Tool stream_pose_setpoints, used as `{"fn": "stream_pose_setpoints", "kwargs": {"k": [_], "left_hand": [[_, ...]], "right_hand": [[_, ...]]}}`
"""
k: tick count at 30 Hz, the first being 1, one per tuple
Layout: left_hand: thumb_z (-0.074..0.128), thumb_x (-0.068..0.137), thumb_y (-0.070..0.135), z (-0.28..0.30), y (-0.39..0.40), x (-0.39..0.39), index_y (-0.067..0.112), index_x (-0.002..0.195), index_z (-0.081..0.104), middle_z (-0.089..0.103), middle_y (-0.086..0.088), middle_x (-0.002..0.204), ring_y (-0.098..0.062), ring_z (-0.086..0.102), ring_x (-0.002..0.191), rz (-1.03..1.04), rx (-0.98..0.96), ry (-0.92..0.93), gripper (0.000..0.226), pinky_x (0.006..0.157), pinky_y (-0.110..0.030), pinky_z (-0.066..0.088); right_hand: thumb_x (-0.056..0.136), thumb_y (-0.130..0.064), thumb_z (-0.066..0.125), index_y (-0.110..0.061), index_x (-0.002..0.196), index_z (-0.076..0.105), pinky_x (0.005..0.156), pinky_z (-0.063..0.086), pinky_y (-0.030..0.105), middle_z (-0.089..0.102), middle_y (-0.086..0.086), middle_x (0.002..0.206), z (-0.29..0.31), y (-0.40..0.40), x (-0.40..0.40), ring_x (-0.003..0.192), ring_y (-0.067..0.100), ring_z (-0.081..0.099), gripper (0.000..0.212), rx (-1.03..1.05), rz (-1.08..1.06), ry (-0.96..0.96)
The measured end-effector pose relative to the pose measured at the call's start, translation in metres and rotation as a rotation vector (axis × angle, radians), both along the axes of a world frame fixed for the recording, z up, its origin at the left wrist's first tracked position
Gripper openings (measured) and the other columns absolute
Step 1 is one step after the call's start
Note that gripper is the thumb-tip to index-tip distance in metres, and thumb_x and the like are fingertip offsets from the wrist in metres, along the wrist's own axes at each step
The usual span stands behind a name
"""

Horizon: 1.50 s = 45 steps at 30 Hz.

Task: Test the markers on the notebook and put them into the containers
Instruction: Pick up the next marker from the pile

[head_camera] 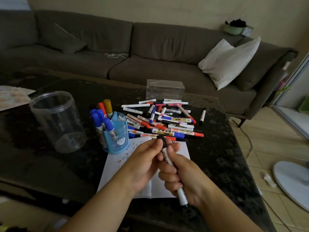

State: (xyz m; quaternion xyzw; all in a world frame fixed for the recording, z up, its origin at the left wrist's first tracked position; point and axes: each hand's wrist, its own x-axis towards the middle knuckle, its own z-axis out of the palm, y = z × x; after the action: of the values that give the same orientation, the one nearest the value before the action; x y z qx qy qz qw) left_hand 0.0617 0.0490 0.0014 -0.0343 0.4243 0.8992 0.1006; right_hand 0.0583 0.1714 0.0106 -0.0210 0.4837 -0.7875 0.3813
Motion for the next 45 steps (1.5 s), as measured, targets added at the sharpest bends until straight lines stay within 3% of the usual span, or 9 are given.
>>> {"fn": "stream_pose_setpoints", "kwargs": {"k": [6, 10, 15, 17, 20, 27, 35, 40, 45], "left_hand": [[0.048, 0.094, 0.015, -0.02, 0.003, -0.012, 0.004, 0.088, 0.065, 0.074, -0.009, 0.089, -0.02, 0.068, 0.094, 0.19, -0.195, -0.155, 0.021, 0.097, -0.036, 0.045], [0.053, 0.092, 0.029, -0.028, -0.018, -0.03, 0.012, 0.09, 0.063, 0.074, 0.0, 0.091, -0.014, 0.063, 0.103, 0.353, -0.324, -0.254, 0.019, 0.112, -0.045, 0.026], [0.062, 0.088, 0.029, -0.036, -0.023, -0.032, 0.019, 0.09, 0.069, 0.071, 0.005, 0.081, -0.012, 0.064, 0.085, 0.297, -0.591, -0.14, 0.013, 0.091, -0.034, 0.046], [0.063, 0.087, 0.027, -0.043, -0.02, -0.03, 0.018, 0.092, 0.07, 0.064, 0.009, 0.071, -0.009, 0.058, 0.073, 0.306, -0.777, -0.079, 0.012, 0.071, -0.024, 0.045], [0.067, 0.085, 0.022, -0.055, -0.019, -0.032, 0.024, 0.09, 0.066, 0.066, 0.01, 0.082, -0.007, 0.06, 0.08, 0.306, -0.971, 0.004, 0.006, 0.068, -0.019, 0.044], [0.065, 0.085, 0.017, -0.071, -0.004, -0.048, 0.02, 0.094, 0.059, 0.059, 0.013, 0.085, -0.003, 0.056, 0.08, 0.254, -1.284, 0.325, 0.011, 0.065, -0.003, 0.038], [0.042, 0.097, 0.034, -0.087, 0.016, -0.067, 0.018, 0.129, 0.047, 0.061, 0.0, 0.117, -0.011, 0.057, 0.101, 0.13, -1.449, 0.555, 0.036, 0.077, -0.012, 0.04], [0.044, 0.097, 0.031, -0.1, 0.011, -0.068, 0.012, 0.119, 0.057, 0.065, -0.006, 0.101, -0.019, 0.056, 0.093, 0.164, -1.509, 0.67, 0.032, 0.079, -0.03, 0.042], [0.044, 0.094, 0.035, -0.104, 0.008, -0.069, 0.011, 0.107, 0.062, 0.064, -0.005, 0.085, -0.021, 0.054, 0.081, 0.161, -1.56, 0.703, 0.033, 0.07, -0.03, 0.036]], "right_hand": [[0.101, -0.038, 0.033, -0.018, 0.075, 0.048, 0.045, 0.032, 0.022, 0.04, -0.006, 0.055, -0.014, -0.013, -0.006, 0.045, 0.006, 0.037, 0.036, 0.699, -0.059, 0.501], [0.1, -0.042, 0.034, -0.015, 0.092, 0.053, 0.071, 0.045, 0.032, 0.061, 0.004, 0.085, -0.043, -0.002, -0.003, 0.077, 0.021, 0.057, 0.034, 1.263, 0.049, 0.927], [0.101, -0.035, 0.036, -0.021, 0.098, 0.063, 0.062, 0.046, 0.03, 0.056, -0.006, 0.067, -0.048, 0.02, -0.018, 0.061, 0.009, 0.051, 0.03, 1.027, -0.131, 0.582], [0.101, -0.028, 0.037, -0.021, 0.103, 0.061, 0.067, 0.051, 0.033, 0.06, -0.003, 0.072, -0.041, 0.023, -0.028, 0.062, 0.01, 0.053, 0.025, 0.928, -0.15, 0.465], [0.099, -0.017, 0.045, -0.038, 0.116, 0.047, 0.064, 0.054, 0.025, 0.069, -0.002, 0.087, -0.035, 0.026, -0.04, 0.063, 0.01, 0.059, 0.026, 0.717, -0.224, 0.417], [0.097, -0.003, 0.044, -0.007, 0.106, 0.068, 0.07, 0.059, 0.029, 0.072, 0.017, 0.09, -0.033, 0.037, -0.082, 0.078, 0.02, 0.071, 0.025, 0.051, -0.526, -0.03], [0.098, -0.033, 0.045, -0.016, 0.091, 0.066, 0.065, 0.041, 0.029, 0.053, -0.001, 0.06, -0.065, 0.046, -0.116, 0.061, 0.014, 0.045, 0.027, 0.638, -0.475, 0.461], [0.094, -0.038, 0.052, -0.014, 0.08, 0.068, 0.06, 0.043, 0.017, 0.058, -0.002, 0.062, -0.081, 0.043, -0.131, 0.057, 0.004, 0.053, 0.032, 0.793, -0.521, 0.56], [0.088, -0.014, 0.064, -0.013, 0.078, 0.058, 0.051, 0.041, 0.005, 0.058, -0.005, 0.069, -0.094, 0.042, -0.13, 0.053, -0.007, 0.053, 0.012, 0.82, -0.579, 0.681]]}}
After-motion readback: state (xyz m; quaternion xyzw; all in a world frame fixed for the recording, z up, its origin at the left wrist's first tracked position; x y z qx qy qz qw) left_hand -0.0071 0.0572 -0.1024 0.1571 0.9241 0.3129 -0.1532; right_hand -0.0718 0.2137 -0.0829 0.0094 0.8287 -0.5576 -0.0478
